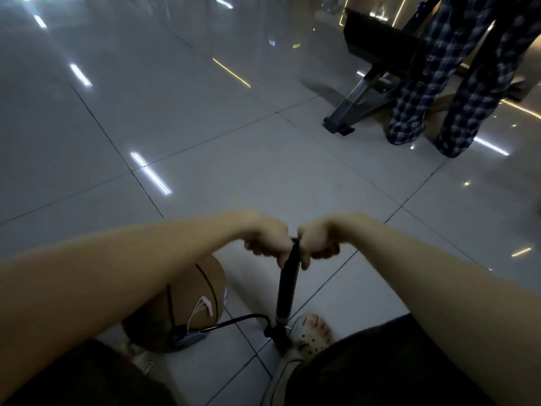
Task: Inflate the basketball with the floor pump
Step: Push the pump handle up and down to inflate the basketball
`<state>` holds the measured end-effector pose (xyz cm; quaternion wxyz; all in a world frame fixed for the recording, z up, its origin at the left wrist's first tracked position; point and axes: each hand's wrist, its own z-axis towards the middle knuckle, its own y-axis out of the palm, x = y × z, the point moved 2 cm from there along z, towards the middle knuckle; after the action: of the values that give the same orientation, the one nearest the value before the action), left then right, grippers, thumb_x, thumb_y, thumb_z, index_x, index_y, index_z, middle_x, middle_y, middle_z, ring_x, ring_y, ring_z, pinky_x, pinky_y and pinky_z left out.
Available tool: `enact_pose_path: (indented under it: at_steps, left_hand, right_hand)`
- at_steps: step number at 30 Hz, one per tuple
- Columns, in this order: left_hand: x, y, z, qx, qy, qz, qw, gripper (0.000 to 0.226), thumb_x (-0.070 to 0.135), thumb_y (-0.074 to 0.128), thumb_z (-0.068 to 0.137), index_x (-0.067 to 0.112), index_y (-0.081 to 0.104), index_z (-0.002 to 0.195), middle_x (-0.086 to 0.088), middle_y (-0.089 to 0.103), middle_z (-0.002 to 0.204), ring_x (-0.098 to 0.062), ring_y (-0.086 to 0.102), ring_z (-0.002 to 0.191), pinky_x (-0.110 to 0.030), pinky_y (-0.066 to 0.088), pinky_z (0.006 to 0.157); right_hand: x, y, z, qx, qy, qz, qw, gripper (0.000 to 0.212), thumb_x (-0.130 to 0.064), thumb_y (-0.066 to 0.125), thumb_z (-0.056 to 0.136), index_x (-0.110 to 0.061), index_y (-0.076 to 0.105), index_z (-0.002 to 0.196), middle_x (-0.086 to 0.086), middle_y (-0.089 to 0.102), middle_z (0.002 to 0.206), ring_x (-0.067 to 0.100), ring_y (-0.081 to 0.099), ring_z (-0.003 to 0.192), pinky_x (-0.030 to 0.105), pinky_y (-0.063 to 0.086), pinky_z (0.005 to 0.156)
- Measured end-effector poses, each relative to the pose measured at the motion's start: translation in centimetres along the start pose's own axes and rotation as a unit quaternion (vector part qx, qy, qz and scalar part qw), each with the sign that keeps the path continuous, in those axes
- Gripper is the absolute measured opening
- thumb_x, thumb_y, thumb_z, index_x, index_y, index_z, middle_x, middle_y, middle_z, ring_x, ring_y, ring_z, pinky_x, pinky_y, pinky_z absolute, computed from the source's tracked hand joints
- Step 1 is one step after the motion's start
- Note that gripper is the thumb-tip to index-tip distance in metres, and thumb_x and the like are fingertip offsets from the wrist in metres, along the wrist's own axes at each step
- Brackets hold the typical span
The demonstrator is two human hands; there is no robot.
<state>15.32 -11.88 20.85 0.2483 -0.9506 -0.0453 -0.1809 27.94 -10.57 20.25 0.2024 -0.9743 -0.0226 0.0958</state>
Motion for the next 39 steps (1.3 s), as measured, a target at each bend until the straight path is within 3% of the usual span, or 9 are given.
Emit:
enact_pose_path:
  at_steps: [4, 7, 12, 18, 26, 30, 34, 39]
  left_hand:
    - [1.6, -6.8, -3.8, 0.012, 0.020, -0.034, 0.999, 0.037, 0.015, 0.070, 0.088, 0.021, 0.044, 0.062, 0.002, 0.033, 0.056, -0.016, 0.025, 0.047, -0.026, 0.017, 0.050]
    - [2.3, -9.2, -4.8, 0.008, 0.032, -0.033, 0.999, 0.039, 0.015, 0.069, 0.088, 0.022, 0.041, 0.062, 0.003, 0.029, 0.058, -0.016, 0.020, 0.051, -0.031, 0.014, 0.054]
    - [0.2, -4.7, 0.4, -0.011, 0.021, -0.016, 1.000, 0.033, 0.011, 0.070, 0.083, 0.019, 0.048, 0.062, 0.002, 0.035, 0.055, -0.016, 0.026, 0.047, -0.028, 0.020, 0.049]
    - [-2.0, 0.6, 5.0, -0.025, 0.021, -0.031, 0.999, 0.030, 0.010, 0.072, 0.080, 0.014, 0.052, 0.059, -0.001, 0.040, 0.052, -0.018, 0.030, 0.044, -0.028, 0.024, 0.049]
    - [-1.5, 4.1, 5.3, 0.004, 0.019, 0.031, 0.999, 0.024, 0.015, 0.073, 0.080, 0.012, 0.058, 0.062, -0.004, 0.047, 0.053, -0.021, 0.037, 0.045, -0.028, 0.032, 0.050]
    - [0.1, 1.3, 1.8, -0.016, 0.011, 0.055, 0.998, 0.027, 0.017, 0.072, 0.087, 0.013, 0.054, 0.067, -0.004, 0.045, 0.057, -0.020, 0.036, 0.047, -0.028, 0.031, 0.050]
    - [1.7, -5.3, -3.5, 0.007, 0.034, 0.022, 0.999, 0.033, 0.019, 0.074, 0.087, 0.017, 0.051, 0.064, 0.001, 0.042, 0.053, -0.016, 0.034, 0.045, -0.026, 0.026, 0.049]
    - [2.5, -9.9, -5.7, 0.001, 0.056, -0.012, 0.998, 0.041, 0.012, 0.070, 0.088, 0.021, 0.041, 0.061, 0.002, 0.026, 0.059, -0.017, 0.019, 0.051, -0.030, 0.015, 0.052]
  right_hand:
    - [-1.0, -6.3, -5.9, 0.030, -0.023, 0.067, 0.997, 0.036, -0.004, 0.067, 0.085, -0.017, 0.049, 0.056, 0.000, 0.028, 0.052, 0.013, 0.020, 0.044, 0.023, 0.014, 0.048]
    - [-1.1, -8.1, -7.7, 0.035, -0.043, 0.085, 0.995, 0.033, -0.003, 0.064, 0.086, -0.017, 0.046, 0.063, 0.000, 0.026, 0.055, 0.014, 0.017, 0.048, 0.029, 0.010, 0.052]
    - [0.4, -3.6, -1.7, 0.026, -0.015, 0.084, 0.996, 0.045, 0.001, 0.064, 0.080, -0.020, 0.039, 0.050, 0.000, 0.026, 0.051, 0.014, 0.019, 0.046, 0.026, 0.013, 0.050]
    - [1.4, 1.0, 3.5, 0.037, -0.017, 0.063, 0.997, 0.017, -0.002, 0.068, 0.079, -0.007, 0.058, 0.066, 0.005, 0.043, 0.056, 0.019, 0.036, 0.048, 0.027, 0.032, 0.049]
    - [1.8, 4.3, 4.2, 0.054, -0.007, 0.015, 0.998, 0.014, -0.007, 0.071, 0.080, -0.005, 0.062, 0.070, 0.007, 0.048, 0.051, 0.022, 0.041, 0.045, 0.028, 0.036, 0.049]
    - [0.5, 2.0, 0.3, 0.026, 0.000, -0.005, 1.000, 0.010, -0.010, 0.066, 0.089, -0.006, 0.065, 0.081, 0.007, 0.041, 0.055, 0.021, 0.033, 0.046, 0.030, 0.029, 0.048]
    - [-0.9, -4.0, -5.6, 0.041, -0.018, 0.053, 0.998, 0.015, -0.005, 0.061, 0.089, -0.011, 0.059, 0.075, 0.001, 0.031, 0.054, 0.015, 0.024, 0.043, 0.023, 0.018, 0.045]
    - [-1.4, -8.0, -9.1, 0.045, -0.043, 0.099, 0.993, 0.033, -0.002, 0.062, 0.085, -0.018, 0.042, 0.065, 0.000, 0.023, 0.057, 0.016, 0.014, 0.053, 0.029, 0.012, 0.051]
